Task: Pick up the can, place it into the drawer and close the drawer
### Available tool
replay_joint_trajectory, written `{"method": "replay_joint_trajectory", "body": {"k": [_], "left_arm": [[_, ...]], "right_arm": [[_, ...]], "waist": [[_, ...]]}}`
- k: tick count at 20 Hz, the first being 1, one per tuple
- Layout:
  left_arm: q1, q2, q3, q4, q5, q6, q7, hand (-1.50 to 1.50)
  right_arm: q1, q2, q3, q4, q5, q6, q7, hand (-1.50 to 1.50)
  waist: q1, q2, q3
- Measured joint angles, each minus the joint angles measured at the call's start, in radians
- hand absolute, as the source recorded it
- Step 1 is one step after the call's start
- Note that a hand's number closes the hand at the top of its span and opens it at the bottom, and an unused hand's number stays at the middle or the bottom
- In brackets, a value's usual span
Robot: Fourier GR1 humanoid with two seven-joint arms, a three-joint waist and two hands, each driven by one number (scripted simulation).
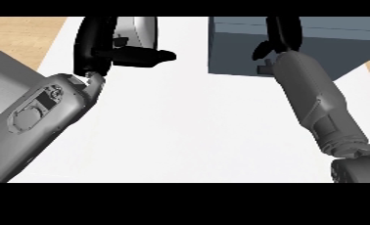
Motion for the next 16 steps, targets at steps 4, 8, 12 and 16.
{"method": "replay_joint_trajectory", "body": {"k": [4, 8, 12, 16], "left_arm": [[0.022, -0.003, 0.007, -0.015, -0.004, 0.007, -0.007, -1.50], [0.058, 0.003, 0.010, -0.024, -0.011, 0.004, -0.019, -1.50], [0.087, 0.011, 0.023, -0.031, -0.013, 0.001, -0.031, -1.50], [0.116, 0.016, 0.030, -0.053, -0.020, 0.002, -0.029, -1.50]], "right_arm": [[-0.015, 0.017, -0.067, -0.010, -0.082, 0.040, -0.081, -1.50], [-0.033, 0.029, -0.142, -0.017, -0.175, 0.101, -0.160, -1.50], [-0.058, 0.058, -0.230, -0.028, -0.284, 0.170, -0.211, -1.50], [-0.069, 0.074, -0.295, -0.029, -0.366, 0.216, -0.250, -1.50]], "waist": [[-0.005, 0.000, 0.002], [-0.008, 0.004, 0.004], [-0.016, 0.001, 0.006], [-0.022, -0.002, 0.005]]}}
